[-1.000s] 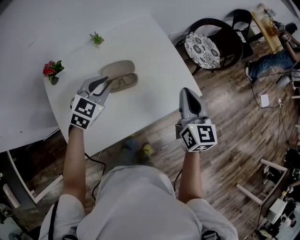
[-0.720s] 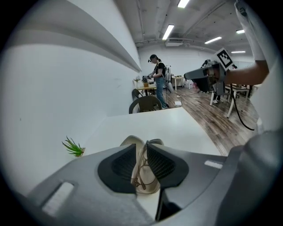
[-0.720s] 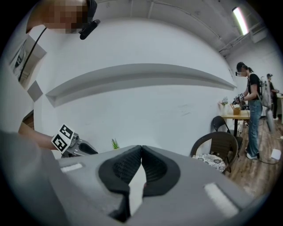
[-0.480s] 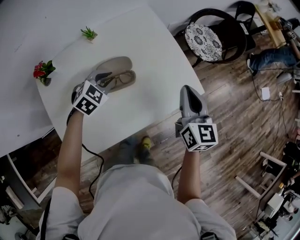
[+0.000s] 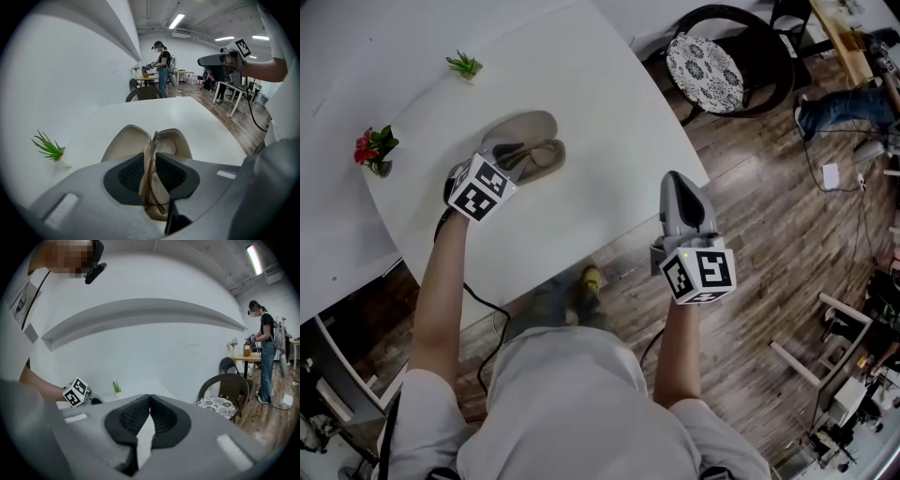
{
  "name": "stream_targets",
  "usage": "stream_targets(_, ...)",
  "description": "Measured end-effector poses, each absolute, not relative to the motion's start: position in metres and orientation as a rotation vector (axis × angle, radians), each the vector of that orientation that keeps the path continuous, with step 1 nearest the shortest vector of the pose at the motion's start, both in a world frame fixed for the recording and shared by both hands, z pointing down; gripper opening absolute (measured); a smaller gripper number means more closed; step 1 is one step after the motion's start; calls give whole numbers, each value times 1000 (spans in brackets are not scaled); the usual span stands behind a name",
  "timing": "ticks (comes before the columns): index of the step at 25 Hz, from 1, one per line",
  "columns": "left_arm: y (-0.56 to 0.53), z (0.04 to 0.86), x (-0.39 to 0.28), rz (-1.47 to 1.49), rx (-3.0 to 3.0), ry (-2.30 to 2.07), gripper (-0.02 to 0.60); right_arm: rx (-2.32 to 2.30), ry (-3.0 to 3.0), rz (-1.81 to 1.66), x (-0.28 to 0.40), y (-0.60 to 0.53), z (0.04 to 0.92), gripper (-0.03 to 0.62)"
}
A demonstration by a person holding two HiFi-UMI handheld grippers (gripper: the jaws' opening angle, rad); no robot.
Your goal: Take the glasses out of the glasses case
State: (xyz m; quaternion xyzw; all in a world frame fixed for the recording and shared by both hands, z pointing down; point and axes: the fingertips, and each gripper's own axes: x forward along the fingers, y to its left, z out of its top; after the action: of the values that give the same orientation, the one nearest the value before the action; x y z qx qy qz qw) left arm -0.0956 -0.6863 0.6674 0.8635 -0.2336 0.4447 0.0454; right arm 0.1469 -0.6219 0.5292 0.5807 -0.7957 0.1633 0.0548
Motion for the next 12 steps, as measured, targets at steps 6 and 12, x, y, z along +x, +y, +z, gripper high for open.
stream_targets(6, -684, 683, -93, 1458, 2611, -637, 86, 1775, -2385, 493, 155, -620, 530, 3)
stream_targets(12, -686, 687, -91, 1474, 2603, -634, 31, 1789, -2369, 499, 161, -619, 528, 3)
